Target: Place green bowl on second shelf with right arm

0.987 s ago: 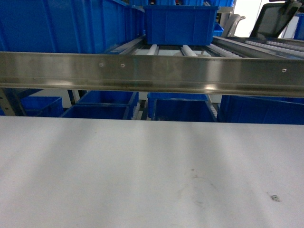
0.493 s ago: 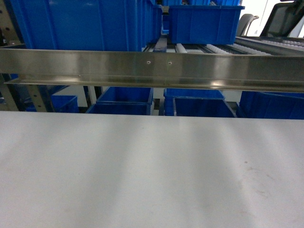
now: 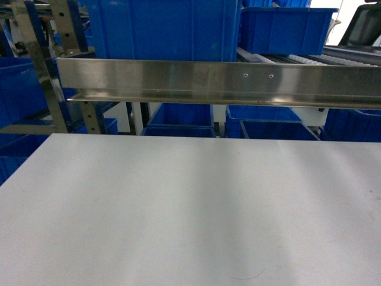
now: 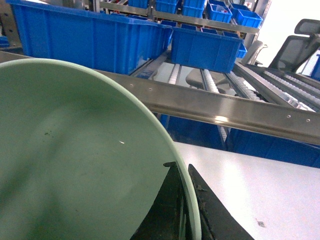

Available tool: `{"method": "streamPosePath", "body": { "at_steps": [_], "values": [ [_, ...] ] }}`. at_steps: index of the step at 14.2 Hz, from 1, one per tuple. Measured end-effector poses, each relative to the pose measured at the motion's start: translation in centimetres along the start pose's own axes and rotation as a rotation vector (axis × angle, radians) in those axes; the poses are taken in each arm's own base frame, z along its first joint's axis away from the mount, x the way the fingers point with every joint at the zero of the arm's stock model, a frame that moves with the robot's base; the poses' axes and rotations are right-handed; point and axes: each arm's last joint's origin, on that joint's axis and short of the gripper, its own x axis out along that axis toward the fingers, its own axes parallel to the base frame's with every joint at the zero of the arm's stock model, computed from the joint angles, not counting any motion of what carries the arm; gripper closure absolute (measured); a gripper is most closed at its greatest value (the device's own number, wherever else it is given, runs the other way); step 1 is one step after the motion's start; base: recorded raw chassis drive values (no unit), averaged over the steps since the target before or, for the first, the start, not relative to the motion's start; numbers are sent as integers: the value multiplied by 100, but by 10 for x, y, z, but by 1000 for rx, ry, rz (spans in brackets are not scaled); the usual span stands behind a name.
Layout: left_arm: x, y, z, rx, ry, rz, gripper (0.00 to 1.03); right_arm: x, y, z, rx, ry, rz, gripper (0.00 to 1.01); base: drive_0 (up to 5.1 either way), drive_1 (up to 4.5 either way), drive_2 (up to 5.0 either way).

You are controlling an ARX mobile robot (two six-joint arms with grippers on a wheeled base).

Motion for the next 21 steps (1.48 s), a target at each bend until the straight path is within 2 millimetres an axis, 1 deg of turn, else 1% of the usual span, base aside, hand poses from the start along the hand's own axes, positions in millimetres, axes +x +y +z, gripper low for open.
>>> {"method": "streamPosePath", "body": {
  "at_steps": [16, 21],
  "values": [
    [0, 0, 0, 0, 2, 0, 5, 1, 0, 0, 0, 0, 0, 99, -485, 117, 353],
    [0, 0, 0, 0, 2, 0, 5, 1, 0, 0, 0, 0, 0, 99, -491, 254, 254]
  ]
}}
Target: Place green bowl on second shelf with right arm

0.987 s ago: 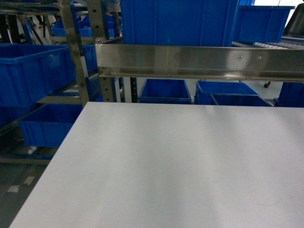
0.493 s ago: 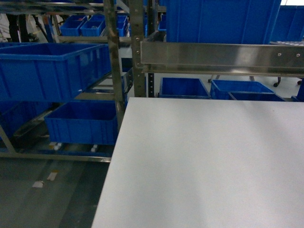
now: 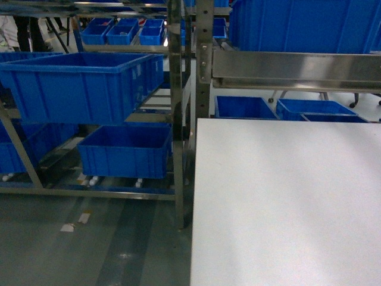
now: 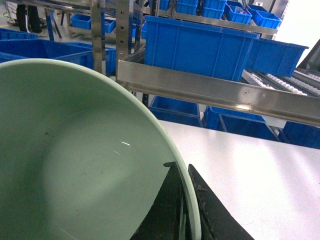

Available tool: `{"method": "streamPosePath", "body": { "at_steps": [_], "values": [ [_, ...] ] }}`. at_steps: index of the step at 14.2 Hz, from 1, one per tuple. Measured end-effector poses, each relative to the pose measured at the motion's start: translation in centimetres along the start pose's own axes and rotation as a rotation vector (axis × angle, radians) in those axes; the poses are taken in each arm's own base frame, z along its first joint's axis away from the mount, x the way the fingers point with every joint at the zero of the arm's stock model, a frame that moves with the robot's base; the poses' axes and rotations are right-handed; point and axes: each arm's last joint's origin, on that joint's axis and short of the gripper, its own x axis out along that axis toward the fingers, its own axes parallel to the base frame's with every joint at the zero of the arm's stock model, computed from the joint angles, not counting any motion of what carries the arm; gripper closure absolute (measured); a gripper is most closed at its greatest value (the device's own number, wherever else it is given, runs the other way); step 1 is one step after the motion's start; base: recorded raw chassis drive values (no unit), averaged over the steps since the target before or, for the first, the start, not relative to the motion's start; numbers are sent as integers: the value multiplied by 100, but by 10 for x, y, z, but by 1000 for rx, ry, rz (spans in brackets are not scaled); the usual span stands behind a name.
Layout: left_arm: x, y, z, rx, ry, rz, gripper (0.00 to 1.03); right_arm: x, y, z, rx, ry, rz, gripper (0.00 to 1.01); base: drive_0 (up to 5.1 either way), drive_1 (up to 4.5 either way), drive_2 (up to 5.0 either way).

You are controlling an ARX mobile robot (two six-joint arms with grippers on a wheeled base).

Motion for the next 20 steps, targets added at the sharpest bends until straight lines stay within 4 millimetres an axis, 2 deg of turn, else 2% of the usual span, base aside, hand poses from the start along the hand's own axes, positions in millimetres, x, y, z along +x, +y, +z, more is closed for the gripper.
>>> {"method": "streamPosePath", "body": {
  "at_steps": [20],
  "values": [
    [0, 0, 0, 0, 0, -1, 5, -1, 0, 0, 0, -3, -1, 99, -483, 336, 151]
  ]
}}
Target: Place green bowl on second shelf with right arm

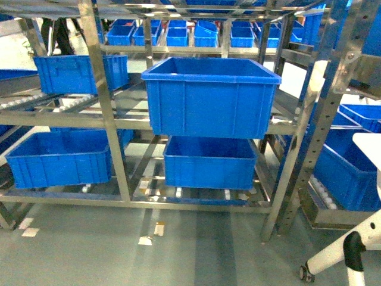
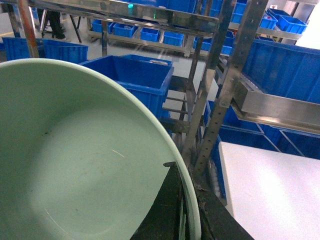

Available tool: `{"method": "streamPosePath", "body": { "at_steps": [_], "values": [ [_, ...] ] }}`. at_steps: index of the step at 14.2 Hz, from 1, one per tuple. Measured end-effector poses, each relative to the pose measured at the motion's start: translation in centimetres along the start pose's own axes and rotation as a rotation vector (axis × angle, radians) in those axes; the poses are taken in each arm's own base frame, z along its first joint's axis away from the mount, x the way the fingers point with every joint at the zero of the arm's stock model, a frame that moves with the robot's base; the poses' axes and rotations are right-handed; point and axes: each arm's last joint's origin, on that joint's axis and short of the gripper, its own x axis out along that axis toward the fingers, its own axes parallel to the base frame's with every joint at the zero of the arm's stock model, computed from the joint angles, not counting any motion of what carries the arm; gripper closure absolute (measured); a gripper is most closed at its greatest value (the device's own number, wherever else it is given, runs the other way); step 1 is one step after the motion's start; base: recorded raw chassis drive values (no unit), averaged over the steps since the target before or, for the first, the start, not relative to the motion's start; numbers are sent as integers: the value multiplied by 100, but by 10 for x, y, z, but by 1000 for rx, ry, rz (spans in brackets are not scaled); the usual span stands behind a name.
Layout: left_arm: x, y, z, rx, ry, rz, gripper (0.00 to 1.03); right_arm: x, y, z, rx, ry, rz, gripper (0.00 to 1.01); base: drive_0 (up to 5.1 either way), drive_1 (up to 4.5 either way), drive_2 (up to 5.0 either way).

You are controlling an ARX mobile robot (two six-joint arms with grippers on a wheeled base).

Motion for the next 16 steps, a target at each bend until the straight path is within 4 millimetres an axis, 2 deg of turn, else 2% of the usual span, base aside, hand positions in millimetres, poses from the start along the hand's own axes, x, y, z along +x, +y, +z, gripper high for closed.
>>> {"method": "streamPosePath", "body": {
  "at_steps": [7, 11, 16],
  "values": [
    [0, 0, 0, 0, -1, 0, 5, 0, 0, 0, 0, -1, 0, 99, -482, 352, 129],
    [0, 0, 0, 0, -3, 0, 5, 0, 0, -1, 1, 6, -1, 99, 0, 0, 0],
    [0, 0, 0, 0, 0, 0, 5, 0, 0, 0, 0, 0, 0, 99, 8, 435, -419]
  ]
}}
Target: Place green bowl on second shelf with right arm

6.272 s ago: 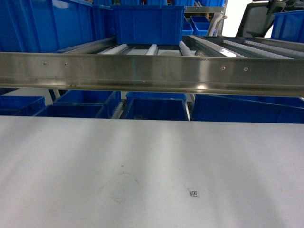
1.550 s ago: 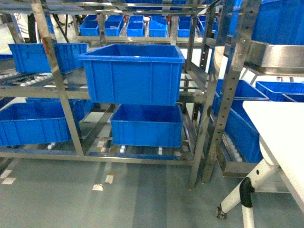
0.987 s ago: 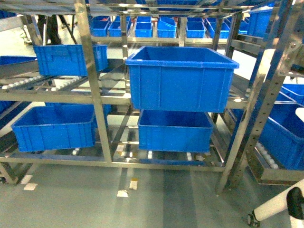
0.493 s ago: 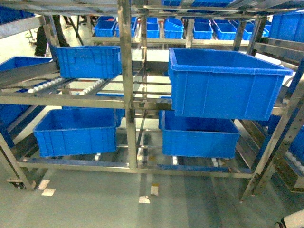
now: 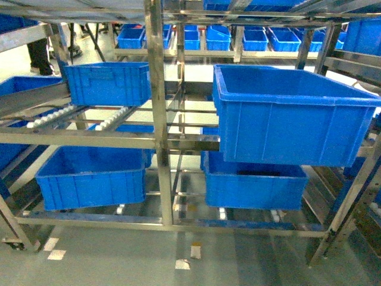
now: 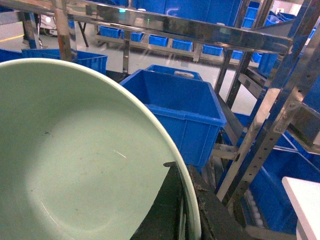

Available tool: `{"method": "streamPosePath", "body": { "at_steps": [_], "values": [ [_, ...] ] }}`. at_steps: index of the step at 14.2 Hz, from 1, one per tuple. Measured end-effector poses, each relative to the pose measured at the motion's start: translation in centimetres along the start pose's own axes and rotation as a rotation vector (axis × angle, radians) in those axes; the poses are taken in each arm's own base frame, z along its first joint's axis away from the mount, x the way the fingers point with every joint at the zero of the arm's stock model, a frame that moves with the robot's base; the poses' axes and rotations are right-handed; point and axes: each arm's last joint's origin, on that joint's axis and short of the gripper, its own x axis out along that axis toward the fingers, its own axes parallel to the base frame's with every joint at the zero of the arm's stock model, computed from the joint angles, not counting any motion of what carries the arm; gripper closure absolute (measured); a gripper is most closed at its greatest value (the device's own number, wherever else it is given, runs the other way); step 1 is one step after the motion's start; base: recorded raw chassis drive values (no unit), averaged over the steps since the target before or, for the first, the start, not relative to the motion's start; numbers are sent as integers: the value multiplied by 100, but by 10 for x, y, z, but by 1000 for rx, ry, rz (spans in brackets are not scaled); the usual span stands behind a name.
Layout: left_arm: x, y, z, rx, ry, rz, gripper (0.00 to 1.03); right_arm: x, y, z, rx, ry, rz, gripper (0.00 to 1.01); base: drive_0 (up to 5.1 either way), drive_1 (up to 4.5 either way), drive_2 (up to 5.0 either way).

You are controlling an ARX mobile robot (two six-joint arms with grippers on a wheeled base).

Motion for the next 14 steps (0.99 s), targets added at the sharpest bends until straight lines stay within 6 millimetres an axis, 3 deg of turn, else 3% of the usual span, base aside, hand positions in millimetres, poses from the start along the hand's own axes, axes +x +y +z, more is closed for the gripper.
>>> {"method": "streamPosePath", "body": {
  "at_steps": [14],
  "values": [
    [0, 0, 0, 0, 2, 0, 5, 0, 0, 0, 0, 3, 0, 99, 4, 436, -429]
  ]
}}
